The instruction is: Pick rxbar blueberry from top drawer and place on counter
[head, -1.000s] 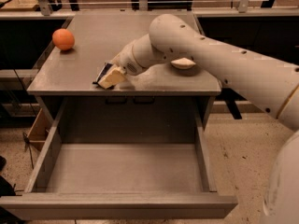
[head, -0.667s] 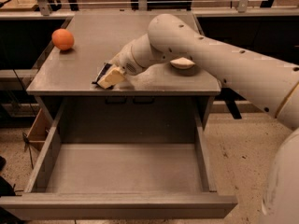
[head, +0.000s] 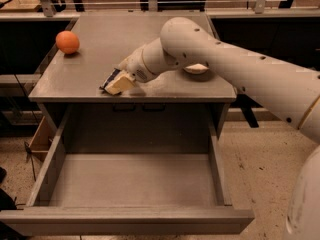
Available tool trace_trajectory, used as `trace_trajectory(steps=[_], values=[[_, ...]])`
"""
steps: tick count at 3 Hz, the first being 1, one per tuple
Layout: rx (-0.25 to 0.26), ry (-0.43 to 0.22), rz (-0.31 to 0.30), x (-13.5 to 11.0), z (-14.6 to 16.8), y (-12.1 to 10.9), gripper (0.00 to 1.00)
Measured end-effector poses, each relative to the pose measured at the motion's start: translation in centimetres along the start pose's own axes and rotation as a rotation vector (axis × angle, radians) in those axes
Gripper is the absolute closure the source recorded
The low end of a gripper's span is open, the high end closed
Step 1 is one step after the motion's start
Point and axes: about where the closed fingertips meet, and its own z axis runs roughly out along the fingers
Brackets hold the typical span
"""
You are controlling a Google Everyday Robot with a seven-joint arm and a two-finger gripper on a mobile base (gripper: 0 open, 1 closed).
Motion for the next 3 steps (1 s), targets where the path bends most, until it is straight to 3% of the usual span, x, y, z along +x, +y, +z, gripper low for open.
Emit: trace_trajectory(steps=[2, 3], values=[[0.006, -0.003, -0.013, 1.2, -2.5, -0.2, 0.00], [0.008, -0.016, -0.017, 3.0, -8.0, -0.7, 0.00]])
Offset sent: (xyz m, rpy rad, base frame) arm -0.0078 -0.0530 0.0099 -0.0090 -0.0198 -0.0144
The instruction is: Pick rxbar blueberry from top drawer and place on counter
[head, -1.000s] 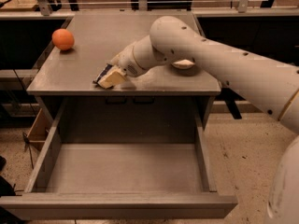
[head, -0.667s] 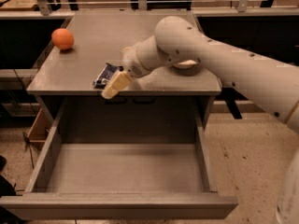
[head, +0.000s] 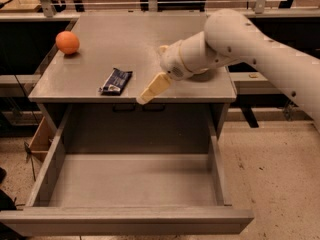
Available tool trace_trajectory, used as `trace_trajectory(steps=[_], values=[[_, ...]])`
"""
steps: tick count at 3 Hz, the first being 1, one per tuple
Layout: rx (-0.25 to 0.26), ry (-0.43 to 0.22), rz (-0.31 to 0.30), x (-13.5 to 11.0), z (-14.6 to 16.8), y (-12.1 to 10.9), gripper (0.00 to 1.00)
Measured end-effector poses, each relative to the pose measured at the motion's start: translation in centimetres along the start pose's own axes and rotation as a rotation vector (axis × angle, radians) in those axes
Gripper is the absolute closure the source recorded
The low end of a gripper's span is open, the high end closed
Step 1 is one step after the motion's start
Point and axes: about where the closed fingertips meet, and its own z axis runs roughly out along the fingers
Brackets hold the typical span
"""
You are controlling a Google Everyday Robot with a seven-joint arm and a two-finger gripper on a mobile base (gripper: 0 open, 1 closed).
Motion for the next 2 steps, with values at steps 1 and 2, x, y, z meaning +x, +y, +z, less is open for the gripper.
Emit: trace_trajectory(steps=[1, 2], values=[[0.033, 0.023, -0.014, 3.2, -7.9, -0.5, 0.00], [0.077, 0.021, -0.020, 6.2, -15.2, -0.3, 0.00]])
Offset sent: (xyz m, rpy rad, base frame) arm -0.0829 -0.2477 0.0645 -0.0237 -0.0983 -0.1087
